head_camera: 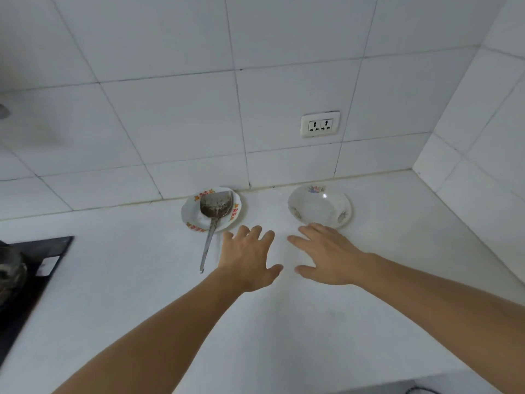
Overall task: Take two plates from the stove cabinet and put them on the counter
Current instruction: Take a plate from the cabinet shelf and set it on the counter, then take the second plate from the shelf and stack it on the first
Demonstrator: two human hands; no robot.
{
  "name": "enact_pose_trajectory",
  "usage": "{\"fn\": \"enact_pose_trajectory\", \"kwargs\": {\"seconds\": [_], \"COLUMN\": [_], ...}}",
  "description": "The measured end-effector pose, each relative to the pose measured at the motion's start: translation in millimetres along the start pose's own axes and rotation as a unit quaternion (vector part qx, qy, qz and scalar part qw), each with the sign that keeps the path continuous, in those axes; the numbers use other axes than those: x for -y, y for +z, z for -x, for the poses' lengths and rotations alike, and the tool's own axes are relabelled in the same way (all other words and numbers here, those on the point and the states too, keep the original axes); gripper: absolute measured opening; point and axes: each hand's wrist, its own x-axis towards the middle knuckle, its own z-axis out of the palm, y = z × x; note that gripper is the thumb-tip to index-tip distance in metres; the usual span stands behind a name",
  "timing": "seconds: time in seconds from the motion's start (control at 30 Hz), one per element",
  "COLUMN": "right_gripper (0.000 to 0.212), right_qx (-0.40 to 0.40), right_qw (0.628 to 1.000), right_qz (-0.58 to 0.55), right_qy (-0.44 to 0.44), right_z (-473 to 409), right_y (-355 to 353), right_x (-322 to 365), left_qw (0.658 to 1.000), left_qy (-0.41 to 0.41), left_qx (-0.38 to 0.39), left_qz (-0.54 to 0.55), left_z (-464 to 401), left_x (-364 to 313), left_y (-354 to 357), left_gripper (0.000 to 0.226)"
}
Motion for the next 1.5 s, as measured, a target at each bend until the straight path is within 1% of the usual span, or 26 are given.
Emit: {"fn": "enact_pose_trajectory", "kwargs": {"seconds": [0.23, 0.5, 0.7, 0.93, 1.07, 1.17, 1.37, 1.43, 1.5], "right_gripper": [0.068, 0.066, 0.067, 0.066, 0.066, 0.066, 0.052, 0.052, 0.057], "right_qx": [-0.011, -0.012, -0.013, 0.01, 0.013, 0.007, -0.007, -0.004, 0.002], "right_qw": [1.0, 1.0, 0.997, 0.985, 0.972, 0.96, 0.929, 0.919, 0.911], "right_qz": [-0.007, -0.008, 0.005, 0.006, 0.015, 0.025, 0.034, 0.026, 0.022], "right_qy": [0.008, -0.024, -0.076, -0.171, -0.233, -0.278, -0.369, -0.393, -0.411], "right_z": [31.4, 55.5, 61.8, 76.4, 80.1, 82.4, 101.8, 114.2, 128.1], "right_y": [13.1, -1.0, -9.0, -2.0, 0.1, -2.4, 3.1, 11.4, 22.3], "right_x": [86.0, 147.9, 185.1, 255.5, 313.4, 367.0, 496.9, 542.5, 588.7], "left_qw": [1.0, 0.999, 0.993, 0.975, 0.961, 0.944, 0.91, 0.901, 0.892], "left_qy": [-0.013, -0.052, -0.117, -0.223, -0.277, -0.329, -0.413, -0.433, -0.449], "left_qx": [0.003, -0.01, -0.022, 0.002, 0.005, 0.001, -0.018, -0.022, -0.023], "left_qz": [-0.009, -0.007, -0.004, 0.011, 0.018, 0.019, 0.028, 0.03, 0.035], "left_z": [90.4, 159.7, 215.0, 306.6, 368.4, 420.2, 547.4, 595.2, 644.2], "left_x": [34.2, 57.6, 69.0, 79.5, 95.2, 114.7, 155.6, 168.9, 182.1], "left_y": [9.0, -3.1, -12.5, -11.0, -10.4, -15.2, -12.7, -4.7, 2.8], "left_gripper": [0.07, 0.072, 0.071, 0.07, 0.068, 0.067, 0.065, 0.065, 0.067]}}
